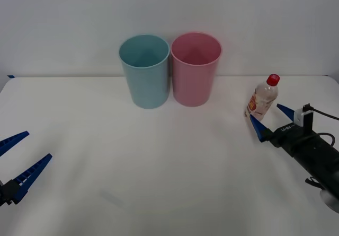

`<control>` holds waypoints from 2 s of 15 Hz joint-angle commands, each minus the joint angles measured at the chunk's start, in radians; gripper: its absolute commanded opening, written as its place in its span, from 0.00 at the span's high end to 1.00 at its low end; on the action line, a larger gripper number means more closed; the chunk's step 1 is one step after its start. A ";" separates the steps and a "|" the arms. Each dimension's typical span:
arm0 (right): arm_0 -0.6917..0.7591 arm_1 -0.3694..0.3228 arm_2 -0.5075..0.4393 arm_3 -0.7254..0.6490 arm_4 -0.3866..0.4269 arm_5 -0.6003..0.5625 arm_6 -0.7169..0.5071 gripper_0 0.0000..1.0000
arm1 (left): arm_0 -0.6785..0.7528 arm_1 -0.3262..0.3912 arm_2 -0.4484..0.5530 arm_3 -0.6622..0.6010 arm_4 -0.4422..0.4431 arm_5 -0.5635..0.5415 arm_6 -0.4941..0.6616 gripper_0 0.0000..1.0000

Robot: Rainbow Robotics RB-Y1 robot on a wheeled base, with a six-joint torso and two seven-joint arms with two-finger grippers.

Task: Grasp the object on the table and drop it into the matching bin: aluminum can to the light blue bin, PET bottle to the pink bin.

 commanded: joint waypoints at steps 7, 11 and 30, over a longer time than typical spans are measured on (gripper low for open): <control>-0.186 0.002 0.026 0.212 0.001 0.032 0.046 0.00 | 0.000 0.000 0.000 0.000 0.000 0.000 0.000 0.00; -0.206 0.015 0.027 0.223 0.001 0.058 0.061 0.00 | 0.000 0.000 0.000 0.000 0.000 0.000 0.000 0.00; -0.068 0.017 0.027 -0.020 -0.039 0.037 0.051 1.00 | 0.000 0.000 0.000 0.000 0.000 0.000 0.000 0.00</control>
